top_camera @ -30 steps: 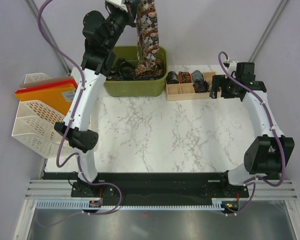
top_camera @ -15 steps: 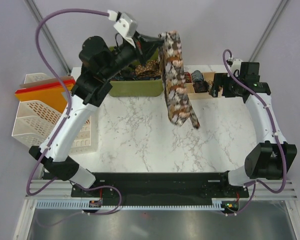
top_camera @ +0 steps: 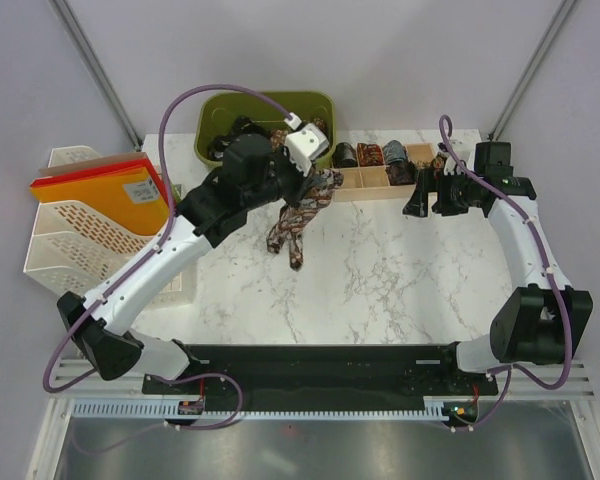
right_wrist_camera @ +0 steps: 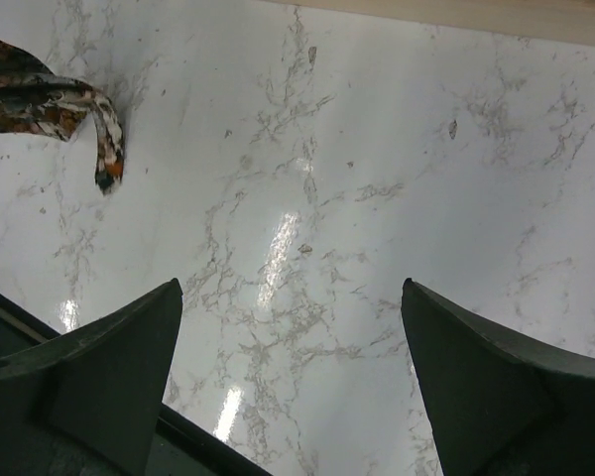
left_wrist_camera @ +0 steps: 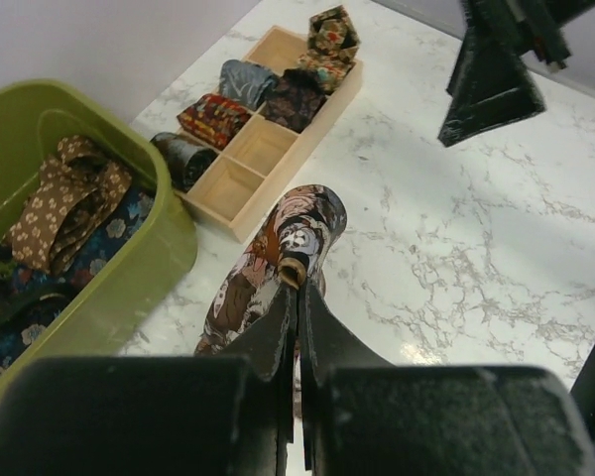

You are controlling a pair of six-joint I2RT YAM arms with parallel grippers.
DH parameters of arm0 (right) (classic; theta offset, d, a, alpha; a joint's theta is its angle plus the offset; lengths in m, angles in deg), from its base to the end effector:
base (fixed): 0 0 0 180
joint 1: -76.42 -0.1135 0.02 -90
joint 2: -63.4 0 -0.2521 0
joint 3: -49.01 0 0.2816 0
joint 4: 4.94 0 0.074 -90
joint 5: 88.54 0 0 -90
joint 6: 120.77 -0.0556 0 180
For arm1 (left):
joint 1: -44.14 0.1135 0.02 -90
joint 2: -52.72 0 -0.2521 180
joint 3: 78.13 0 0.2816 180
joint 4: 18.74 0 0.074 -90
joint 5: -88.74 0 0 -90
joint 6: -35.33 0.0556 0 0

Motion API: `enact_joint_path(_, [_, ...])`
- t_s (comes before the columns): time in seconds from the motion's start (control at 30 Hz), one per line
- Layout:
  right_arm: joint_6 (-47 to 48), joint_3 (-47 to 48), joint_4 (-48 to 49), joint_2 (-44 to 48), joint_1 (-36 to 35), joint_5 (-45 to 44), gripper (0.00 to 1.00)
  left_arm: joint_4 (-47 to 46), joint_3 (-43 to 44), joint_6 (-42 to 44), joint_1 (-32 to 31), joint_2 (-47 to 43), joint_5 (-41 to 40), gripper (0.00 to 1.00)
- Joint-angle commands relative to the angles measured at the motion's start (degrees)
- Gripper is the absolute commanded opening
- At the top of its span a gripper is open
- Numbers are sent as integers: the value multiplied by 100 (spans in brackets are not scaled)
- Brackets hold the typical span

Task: Roll the ties
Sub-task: Place the tie at the center of the board.

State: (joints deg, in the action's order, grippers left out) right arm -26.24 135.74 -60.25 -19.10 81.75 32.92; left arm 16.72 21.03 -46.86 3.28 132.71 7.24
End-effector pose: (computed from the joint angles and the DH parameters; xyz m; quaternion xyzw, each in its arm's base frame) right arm 0.3454 -0.0031 0.2897 -0.0840 0.9082 0.2271 0.3415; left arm 0.2714 -0.2456 0.4181 0.3693 0.7087 -0.2270 0.5566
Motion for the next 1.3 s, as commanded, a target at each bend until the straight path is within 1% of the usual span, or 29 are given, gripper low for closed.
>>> enact_joint_path(0.0, [-5,150,91,85,-14,220,98,-154,568,458,-719,226,-313,2])
enact_joint_path(0.07, [3,229,64,32,4,88,98,-110,850,196,-827,692,-217,2])
enact_joint_path(0.13, [-14,256,-6,6,30,1,98,-49,1359,-59,-845,1000,-68,2])
enact_joint_path(0.17, [-66,247,-6,6,65,-35,98,100,1561,-217,-845,1341,3,4])
enact_joint_path(0.2, [-84,204,-6,14,100,-52,98,171,1876,-175,-845,1466,143,13])
enact_joint_path(0.23, [-84,125,-6,41,118,-70,98,276,1975,-1,-853,1580,170,49])
enact_joint_path(0.27, [-67,98,-15,50,162,-131,98,434,2037,27,-836,1703,14,62])
enact_joint_path(0.3, [-58,72,-32,58,188,-158,98,740,2020,27,-601,1722,12,69])
enact_joint_path(0.33, [-23,54,-67,50,215,-158,98,943,1933,53,-364,1696,700,73])
enact_joint_path(0.37, [21,62,-111,50,284,-158,98,1067,1793,-60,-83,1644,1107,79])
enact_joint_path(0.4, [117,45,-155,50,320,-167,98,1207,1322,-69,538,1452,1607,80])
enact_joint_path(0.43, [170,28,-182,32,338,-167,98,1296,1056,26,779,1354,2421,83])
enact_joint_path(0.47, [249,19,-217,15,355,-158,98,1384,775,671,955,1214,2708,85])
enact_joint_path(0.5, [380,1,-304,-3,355,-132,98,1454,154,1052,1114,951,2858,87])
enact_joint_path(0.53, [434,-34,-340,-90,355,-132,98,1550,-174,1708,1107,801,2825,91])
enact_joint_path(0.57, [478,-52,-375,-143,355,-140,98,1534,-812,1871,1063,695,2746,92])
enact_joint_path(0.63, [539,-113,-463,-344,355,-202,98,1447,-1326,2161,826,658,2458,93])
enact_joint_path(0.67, [540,-148,-463,-415,347,-228,98,1376,-1737,2215,712,702,2369,93])
enact_joint_path(0.7, [548,-183,-455,-477,347,-228,98,1263,-1933,2242,520,755,2289,93])
enact_joint_path(0.73, [540,-271,-428,-573,329,-202,98,809,-2118,2164,396,825,2045,93])
enact_joint_path(0.8, [461,-385,-254,-653,268,-176,98,341,-2531,2093,19,931,1780,95])
enact_joint_path(0.83, [417,-534,-165,-723,215,-280,98,156,-2593,1997,-131,1105,1457,95])
enact_joint_path(0.87, [330,-605,-60,-750,93,-325,98,-133,-2611,1935,-237,1203,1367,95])
enact_joint_path(0.9, [294,-666,141,-776,31,-412,98,-197,-2577,1900,-421,1317,1366,96])
enact_joint_path(0.97, [180,-816,318,-890,-198,-623,98,-355,-2428,1768,-598,1720,1042,96])
enact_joint_path(1.1, [83,-983,546,-1040,-497,-773,98,-513,-2339,1557,-879,2030,900,96])
enact_joint_path(1.13, [48,-1097,617,-1040,-758,-825,98,-584,-2365,1487,-923,2056,891,97])
enact_joint_path(1.17, [4,-1150,687,-1049,-822,-965,98,-680,-2409,1434,-976,2100,813,96])
enact_joint_path(1.27, [-119,-1282,890,-1136,-893,-1107,98,-979,-2305,1171,-1169,2372,479,90])
